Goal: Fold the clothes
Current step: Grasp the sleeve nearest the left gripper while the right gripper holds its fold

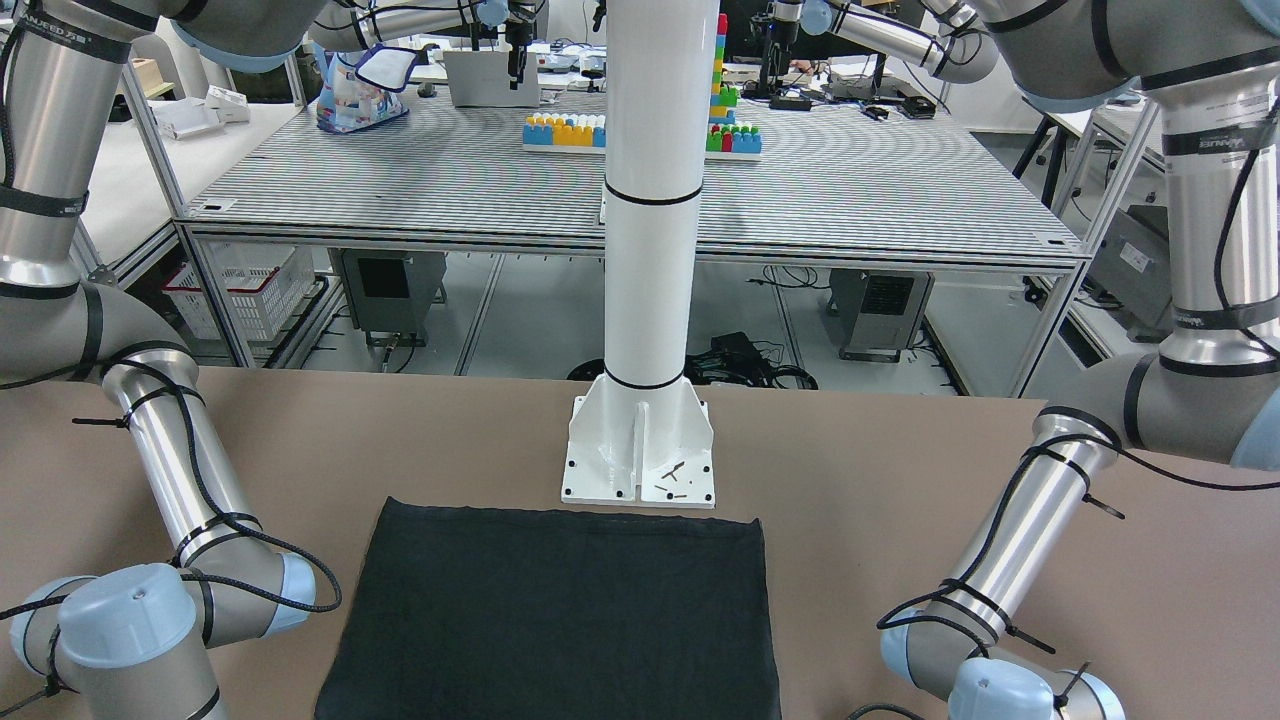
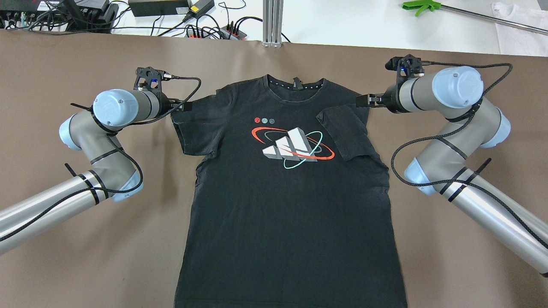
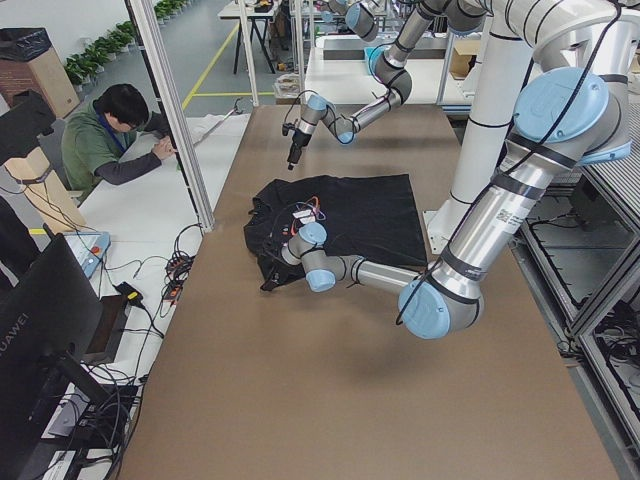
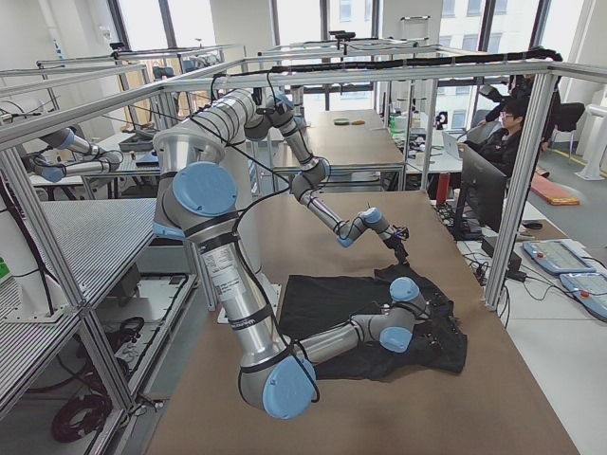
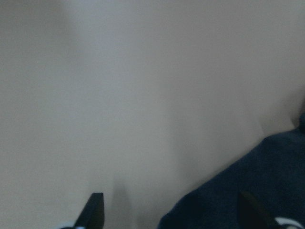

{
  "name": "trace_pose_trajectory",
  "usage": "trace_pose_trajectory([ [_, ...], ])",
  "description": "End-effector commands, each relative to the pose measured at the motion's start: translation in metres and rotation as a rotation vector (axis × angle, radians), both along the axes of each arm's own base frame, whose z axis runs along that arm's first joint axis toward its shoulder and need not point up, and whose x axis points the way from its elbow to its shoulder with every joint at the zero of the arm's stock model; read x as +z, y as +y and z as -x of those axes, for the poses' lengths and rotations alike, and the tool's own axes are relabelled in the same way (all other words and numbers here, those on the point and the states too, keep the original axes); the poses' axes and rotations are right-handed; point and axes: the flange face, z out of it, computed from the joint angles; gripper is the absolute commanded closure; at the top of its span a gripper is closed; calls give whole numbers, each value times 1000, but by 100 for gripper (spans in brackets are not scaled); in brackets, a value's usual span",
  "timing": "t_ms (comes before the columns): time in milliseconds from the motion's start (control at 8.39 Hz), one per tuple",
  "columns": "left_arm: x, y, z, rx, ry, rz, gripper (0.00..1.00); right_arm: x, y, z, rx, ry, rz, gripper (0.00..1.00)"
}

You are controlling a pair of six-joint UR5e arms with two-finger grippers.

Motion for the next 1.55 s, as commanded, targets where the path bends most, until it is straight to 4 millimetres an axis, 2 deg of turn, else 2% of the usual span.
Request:
trace_pose_trajectory([
  [0,9,4,3,3,1,-4,0,0,0,1,-1,-1,-1,6],
  [238,8,8,-3,12,2,-5,3,3,2,-2,0,0,1,6],
  [358,3,9,-2,14,10,-8,16,5,4,-2,-1,2,3,6],
  [477,1,10,-3,14,15,-11,45,5,4,-3,0,2,3,6],
  [596,4,12,-3,16,11,-7,63,6,4,-3,0,2,3,6],
  [954,7,18,-11,20,10,-4,84,10,5,-4,0,4,5,6],
  [1073,6,18,-11,23,13,-5,100,12,6,-4,1,5,7,6],
  [1311,-23,22,-8,36,34,-14,100,12,7,-6,2,5,6,6],
  [1431,-48,27,-6,57,25,13,100,11,9,-6,1,3,5,6],
])
